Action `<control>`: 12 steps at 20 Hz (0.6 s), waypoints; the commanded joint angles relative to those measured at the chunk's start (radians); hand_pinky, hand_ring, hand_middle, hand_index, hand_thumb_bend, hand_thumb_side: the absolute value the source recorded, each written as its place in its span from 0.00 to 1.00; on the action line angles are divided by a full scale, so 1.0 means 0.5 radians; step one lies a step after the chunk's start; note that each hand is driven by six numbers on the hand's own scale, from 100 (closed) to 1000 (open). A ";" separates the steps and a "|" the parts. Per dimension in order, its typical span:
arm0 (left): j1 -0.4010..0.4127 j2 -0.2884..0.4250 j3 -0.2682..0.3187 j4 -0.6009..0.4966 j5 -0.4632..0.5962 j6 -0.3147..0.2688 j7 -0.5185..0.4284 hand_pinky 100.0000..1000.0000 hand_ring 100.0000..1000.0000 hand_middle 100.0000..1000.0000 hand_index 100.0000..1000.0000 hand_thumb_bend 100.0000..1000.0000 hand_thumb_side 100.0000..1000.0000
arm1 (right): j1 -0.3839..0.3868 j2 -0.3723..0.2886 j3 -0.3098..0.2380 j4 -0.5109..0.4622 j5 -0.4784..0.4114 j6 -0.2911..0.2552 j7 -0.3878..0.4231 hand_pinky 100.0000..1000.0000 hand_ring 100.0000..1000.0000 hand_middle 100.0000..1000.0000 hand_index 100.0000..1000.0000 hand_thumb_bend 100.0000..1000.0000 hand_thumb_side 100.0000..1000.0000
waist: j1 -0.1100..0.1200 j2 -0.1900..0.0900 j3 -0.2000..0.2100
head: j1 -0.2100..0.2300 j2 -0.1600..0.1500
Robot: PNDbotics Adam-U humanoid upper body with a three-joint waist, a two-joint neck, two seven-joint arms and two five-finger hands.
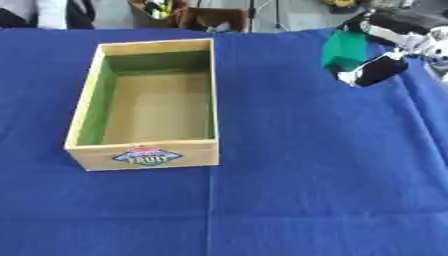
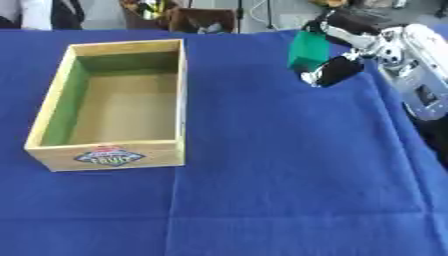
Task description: Pick up objects on the table and place them in the box.
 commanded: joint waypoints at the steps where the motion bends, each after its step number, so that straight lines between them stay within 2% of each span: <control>1: -0.026 0.025 0.000 -0.034 0.004 0.001 -0.010 0.52 0.67 0.84 0.87 0.00 1.00 | -0.087 -0.006 0.014 -0.107 -0.026 0.020 0.014 0.71 0.68 0.28 0.40 0.00 0.31 | -0.008 -0.059 0.000 | -0.001 -0.004; 7: -0.037 0.028 -0.007 -0.034 0.010 -0.004 -0.018 0.52 0.67 0.84 0.87 0.00 1.00 | -0.246 0.152 0.073 -0.152 -0.037 0.033 0.063 0.72 0.67 0.27 0.39 0.00 0.32 | -0.021 -0.073 0.018 | -0.019 -0.006; 12: -0.050 0.024 -0.014 -0.034 0.017 -0.009 -0.025 0.52 0.67 0.84 0.87 0.00 1.00 | -0.371 0.337 0.111 -0.139 -0.029 0.045 0.083 0.72 0.66 0.27 0.39 0.00 0.32 | -0.036 -0.079 0.054 | -0.042 -0.014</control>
